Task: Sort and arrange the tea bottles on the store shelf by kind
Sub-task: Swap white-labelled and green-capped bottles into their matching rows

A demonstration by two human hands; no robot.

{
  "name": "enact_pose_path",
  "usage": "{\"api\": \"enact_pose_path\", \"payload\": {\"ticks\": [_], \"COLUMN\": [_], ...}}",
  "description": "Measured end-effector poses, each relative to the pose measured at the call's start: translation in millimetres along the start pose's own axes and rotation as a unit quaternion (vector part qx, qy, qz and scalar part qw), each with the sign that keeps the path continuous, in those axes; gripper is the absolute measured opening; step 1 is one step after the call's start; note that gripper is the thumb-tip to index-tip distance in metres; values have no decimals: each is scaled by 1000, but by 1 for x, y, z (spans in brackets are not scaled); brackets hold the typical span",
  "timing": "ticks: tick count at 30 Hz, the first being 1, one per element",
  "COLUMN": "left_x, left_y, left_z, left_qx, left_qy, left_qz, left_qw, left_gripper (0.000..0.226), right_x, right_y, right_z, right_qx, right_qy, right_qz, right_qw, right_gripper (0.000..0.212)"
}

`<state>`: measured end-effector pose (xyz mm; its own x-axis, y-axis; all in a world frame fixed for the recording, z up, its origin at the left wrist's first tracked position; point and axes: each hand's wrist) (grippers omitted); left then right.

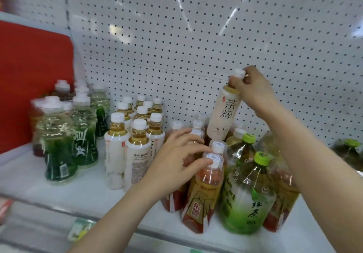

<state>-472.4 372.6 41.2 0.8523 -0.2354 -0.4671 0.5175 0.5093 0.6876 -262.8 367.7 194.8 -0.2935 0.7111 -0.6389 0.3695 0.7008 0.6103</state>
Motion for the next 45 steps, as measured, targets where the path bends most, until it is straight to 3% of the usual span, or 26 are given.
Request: {"api": "enact_pose_path", "payload": {"ticks": [3, 6, 9, 13, 18, 21, 23, 26, 31, 34, 37, 40, 42, 45], "left_x": [-23, -59, -100, -141, -163, -163, -160, -156, -159, -166, -165, -159, -154, -139], "left_y": [-6, -19, -34, -55, -77, -91, -98, -102, -101, -97, -97, -97, -88, -67], "left_z": [0, -7, -23, -47, -53, -49, -56, -74, -91, -94, -90, -76, -58, -36], "left_qx": [2, -16, -53, -83, -87, -114, -153, -180, -199, -226, -250, -209, -124, -21], "left_qy": [-3, -26, -37, -67, -109, -144, -136, -82, -81, -94, -87, 44, 69, 74], "left_qz": [72, 172, 233, 280, 243, 158, 123, 110, 126, 120, 113, 160, 192, 168], "left_qw": [997, 985, 970, 954, 960, 970, 971, 974, 968, 962, 958, 964, 971, 983], "left_gripper": [37, 31, 23, 28, 23, 22, 37, 51, 46, 47, 56, 79, 73, 59], "right_x": [-24, -40, -38, 12, 95, 134, 154, 168, 150, 148, 155, 152, 135, 87], "right_y": [-10, -26, -47, -89, -129, -135, -134, -134, -136, -141, -144, -143, -143, -135], "right_z": [-34, -68, -99, -134, -169, -177, -175, -169, -151, -145, -143, -136, -128, -104], "right_qx": [-42, -51, -35, -12, -63, -155, -182, -173, -135, -126, -139, -144, -148, -132], "right_qy": [116, 198, 309, 365, 251, 94, 11, -59, -189, -208, -230, -214, -189, -147], "right_qz": [84, 105, 64, -70, -155, -127, -110, -102, -95, -116, -76, -95, -110, -89], "right_qw": [989, 973, 948, 928, 953, 975, 977, 978, 968, 963, 960, 961, 965, 976], "right_gripper": [17, 11, 12, 14, 21, 27, 33, 47, 61, 58, 53, 59, 67, 61]}}
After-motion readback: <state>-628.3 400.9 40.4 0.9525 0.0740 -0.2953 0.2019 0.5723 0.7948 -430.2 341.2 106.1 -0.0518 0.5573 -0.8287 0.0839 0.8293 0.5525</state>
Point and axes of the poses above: each hand's wrist, its own y-axis towards the middle knuckle, its own x-axis out of the palm, z = x × y, and after that the axes turned 14 degrees about -y, right-handed
